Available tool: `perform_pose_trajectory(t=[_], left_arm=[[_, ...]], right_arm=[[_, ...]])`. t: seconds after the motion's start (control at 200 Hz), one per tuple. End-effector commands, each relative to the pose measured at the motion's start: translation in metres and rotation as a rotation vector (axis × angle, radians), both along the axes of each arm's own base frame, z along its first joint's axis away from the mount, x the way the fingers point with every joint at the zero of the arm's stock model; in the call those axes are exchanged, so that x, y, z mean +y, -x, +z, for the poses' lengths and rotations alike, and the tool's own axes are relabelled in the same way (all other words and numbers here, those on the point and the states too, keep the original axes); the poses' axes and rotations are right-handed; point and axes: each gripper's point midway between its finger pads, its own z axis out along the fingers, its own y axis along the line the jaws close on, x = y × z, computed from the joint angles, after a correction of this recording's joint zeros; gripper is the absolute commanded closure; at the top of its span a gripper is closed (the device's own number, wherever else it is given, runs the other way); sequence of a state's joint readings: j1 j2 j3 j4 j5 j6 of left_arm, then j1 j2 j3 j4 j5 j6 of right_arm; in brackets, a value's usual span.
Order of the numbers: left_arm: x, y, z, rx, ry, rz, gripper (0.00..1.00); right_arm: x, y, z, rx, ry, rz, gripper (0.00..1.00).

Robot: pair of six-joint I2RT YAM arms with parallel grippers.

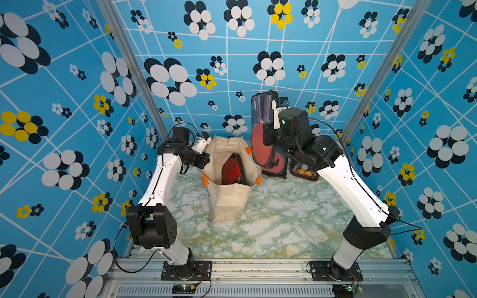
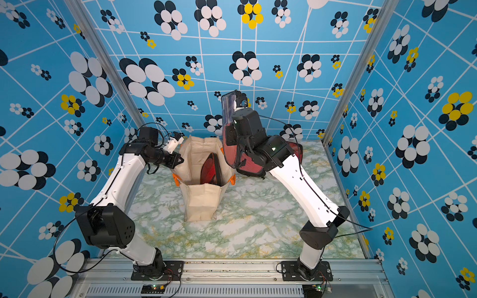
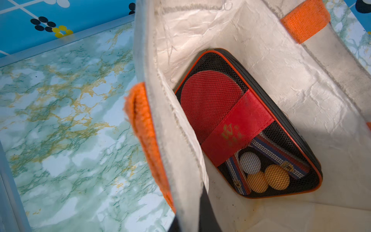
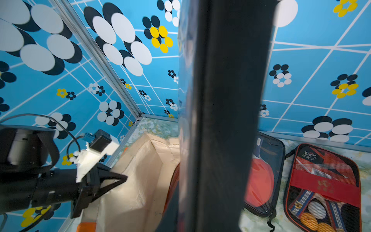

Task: Remove the ping pong set from the canvas bag
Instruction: Place the ping pong set at the center of the board.

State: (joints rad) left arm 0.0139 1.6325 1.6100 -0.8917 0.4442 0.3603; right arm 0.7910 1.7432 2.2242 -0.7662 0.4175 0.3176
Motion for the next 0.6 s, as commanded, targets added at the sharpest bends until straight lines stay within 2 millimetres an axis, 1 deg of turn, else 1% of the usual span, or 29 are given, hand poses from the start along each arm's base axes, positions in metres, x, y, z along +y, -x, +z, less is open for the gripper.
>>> perform_pose_trajectory(t=[0.0,0.155,0.275,0.395,0.595], left_arm=[[0.007,-0.011,0.015,-0.053,-0.021,-0.027,1.00],[0.015,-0.017,0.014,-0.053,-0.051,-0.014,1.00],[0.023,-0.022,0.012,-0.053,-0.067,0.028,1.00],[0.021,-0.023,0.014,-0.054,-0.046,0.039,1.00],[0.016,-0.022,0.017,-0.051,-0.005,0.052,1.00]], right_arm=[[-0.021,0.001,0.015,-0.042,-0.048,-0.055,1.00],[-0.035,0.003,-0.014,0.017,-0.047,-0.090,1.00],[-0.045,0.007,-0.042,0.073,-0.048,-0.110,1.00],[-0.051,0.011,-0.068,0.129,-0.054,-0.118,1.00],[-0.061,0.016,-0.105,0.213,-0.050,-0.141,1.00]])
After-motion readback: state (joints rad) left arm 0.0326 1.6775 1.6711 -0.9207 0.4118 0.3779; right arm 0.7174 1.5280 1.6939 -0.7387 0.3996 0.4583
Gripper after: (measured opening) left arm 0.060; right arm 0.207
